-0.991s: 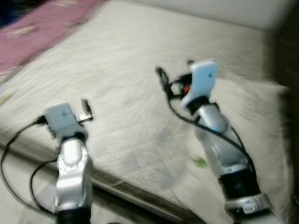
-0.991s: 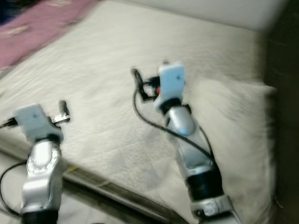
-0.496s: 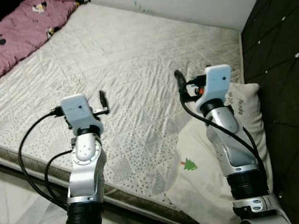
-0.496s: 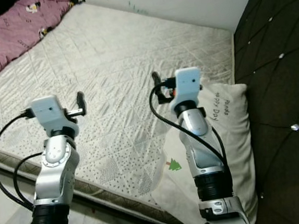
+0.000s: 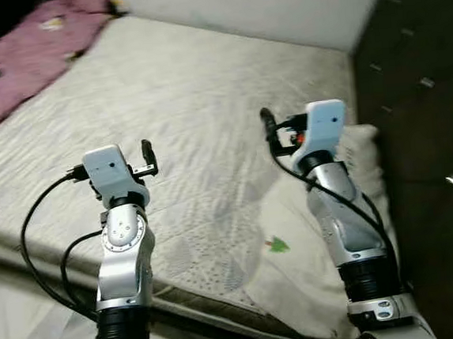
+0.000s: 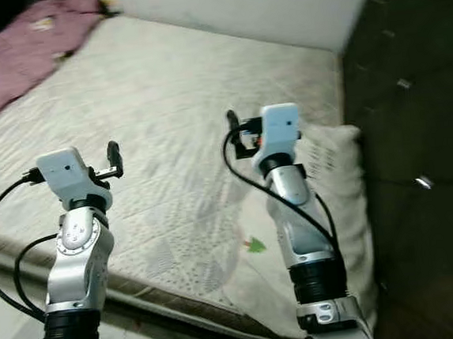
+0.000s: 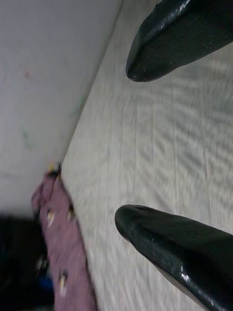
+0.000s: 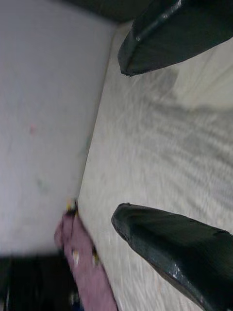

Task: Clean up the room

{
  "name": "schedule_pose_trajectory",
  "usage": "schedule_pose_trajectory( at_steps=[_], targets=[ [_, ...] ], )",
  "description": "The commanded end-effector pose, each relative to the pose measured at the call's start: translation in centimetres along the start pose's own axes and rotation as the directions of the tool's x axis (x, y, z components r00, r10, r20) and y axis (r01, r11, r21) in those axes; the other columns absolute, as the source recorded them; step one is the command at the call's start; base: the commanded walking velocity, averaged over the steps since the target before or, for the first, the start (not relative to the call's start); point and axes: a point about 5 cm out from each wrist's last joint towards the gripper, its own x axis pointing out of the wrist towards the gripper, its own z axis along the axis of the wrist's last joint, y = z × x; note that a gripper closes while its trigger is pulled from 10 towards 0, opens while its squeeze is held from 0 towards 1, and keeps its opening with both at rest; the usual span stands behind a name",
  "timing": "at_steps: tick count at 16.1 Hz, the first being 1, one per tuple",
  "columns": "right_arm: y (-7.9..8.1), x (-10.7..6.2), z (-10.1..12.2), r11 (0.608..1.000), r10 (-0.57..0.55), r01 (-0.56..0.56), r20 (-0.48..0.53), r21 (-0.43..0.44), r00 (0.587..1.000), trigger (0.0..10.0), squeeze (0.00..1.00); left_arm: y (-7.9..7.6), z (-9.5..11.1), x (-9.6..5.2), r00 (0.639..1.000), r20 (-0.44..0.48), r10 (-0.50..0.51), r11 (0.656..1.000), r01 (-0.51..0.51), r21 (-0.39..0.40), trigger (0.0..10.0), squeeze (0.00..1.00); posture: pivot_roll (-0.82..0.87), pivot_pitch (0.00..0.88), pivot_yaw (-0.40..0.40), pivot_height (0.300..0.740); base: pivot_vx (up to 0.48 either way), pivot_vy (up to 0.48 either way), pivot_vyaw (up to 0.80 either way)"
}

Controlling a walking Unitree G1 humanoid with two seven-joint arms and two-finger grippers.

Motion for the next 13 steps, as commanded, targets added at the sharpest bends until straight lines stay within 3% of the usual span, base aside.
schedule_pose_trajectory(
  at_steps=[1, 3, 6, 13],
  targets=[
    [-0.40, 0.03, -0.20, 1.000, -0.021, 0.021, -0.016, 0.010, 1.000, 10.0, 0.00, -0.42, -0.10, 0.13, 1.000, -0.013, -0.018, 1.000, 0.018, -0.014, 10.0, 0.00, 0.02, 0.000, -0.066, 0.740, 0.000, 0.000, -0.80],
    [-0.13, 0.00, -0.12, 1.000, -0.011, 0.011, -0.005, 0.001, 1.000, 10.0, 0.00, -0.45, -0.09, 0.18, 1.000, -0.014, -0.021, 1.000, 0.021, -0.016, 10.0, 0.00, 0.02, 0.000, -0.066, 0.740, 0.000, 0.000, -0.80],
    [0.16, 0.08, 0.02, 1.000, 0.006, -0.006, 0.004, -0.003, 1.000, 10.0, 0.00, -0.45, -0.08, 0.23, 1.000, -0.015, -0.022, 1.000, 0.022, -0.023, 10.0, 0.00, 0.02, 0.000, -0.067, 0.740, 0.000, 0.000, 0.00],
    [0.22, 0.07, -0.06, 1.000, 0.005, -0.006, 0.004, 0.010, 1.000, 10.0, 0.00, -0.41, -0.11, 0.31, 1.000, -0.018, -0.025, 0.999, 0.024, -0.024, 10.0, 0.00, 0.02, 0.000, -0.065, 0.740, 0.000, 0.274, -0.07]
  ],
)
